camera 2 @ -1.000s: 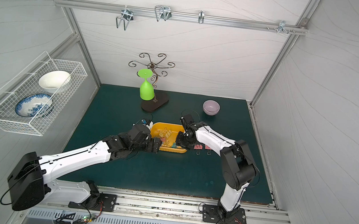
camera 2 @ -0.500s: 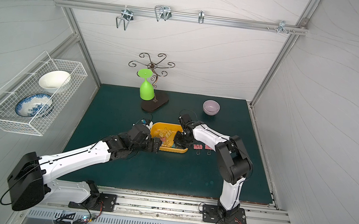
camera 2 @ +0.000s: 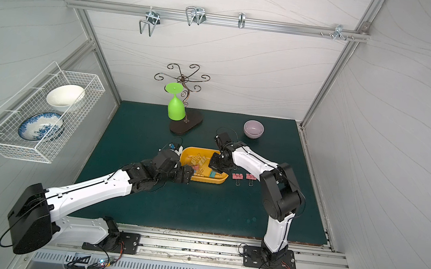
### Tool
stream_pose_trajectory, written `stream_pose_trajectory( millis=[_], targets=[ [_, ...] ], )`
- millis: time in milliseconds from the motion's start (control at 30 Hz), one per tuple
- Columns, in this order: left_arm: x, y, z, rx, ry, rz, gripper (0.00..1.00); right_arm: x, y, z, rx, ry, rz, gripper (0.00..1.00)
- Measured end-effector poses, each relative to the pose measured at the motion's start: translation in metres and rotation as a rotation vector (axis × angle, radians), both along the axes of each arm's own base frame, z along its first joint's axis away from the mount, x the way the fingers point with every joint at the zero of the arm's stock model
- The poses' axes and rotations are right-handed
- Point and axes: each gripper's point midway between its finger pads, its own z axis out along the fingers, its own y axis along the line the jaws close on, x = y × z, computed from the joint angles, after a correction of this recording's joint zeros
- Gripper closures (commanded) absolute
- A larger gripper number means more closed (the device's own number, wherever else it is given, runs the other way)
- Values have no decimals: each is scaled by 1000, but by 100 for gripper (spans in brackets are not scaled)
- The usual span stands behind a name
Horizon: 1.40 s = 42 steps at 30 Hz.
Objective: Take out the binder clips from the storage box
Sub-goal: Pick up the binder clip from the storage box, then place the binder clip at the center of the board.
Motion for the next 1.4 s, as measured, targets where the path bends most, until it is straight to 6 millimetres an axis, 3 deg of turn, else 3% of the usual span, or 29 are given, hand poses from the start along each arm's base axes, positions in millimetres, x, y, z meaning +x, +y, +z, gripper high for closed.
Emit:
stream_pose_trajectory(
  millis=[367, 633, 867, 1167, 1400],
  targets=[
    [0, 2, 3, -4, -11, 5, 2, 1, 0, 12, 10, -30, 8, 100],
    [-2, 6, 15, -29, -46, 13, 2, 4, 0, 52, 69, -114, -9, 100],
    [-5, 8, 12, -43, -45, 17, 2, 2, -7, 82, 109, -184, -41, 100],
    [-5, 2, 13, -70, -41, 6, 2, -7, -50, 116, 103, -313, -150, 100],
    [-3, -16, 9, -105, -12, -38, 2, -12, -111, 130, 100, -408, -326, 100]
  ],
)
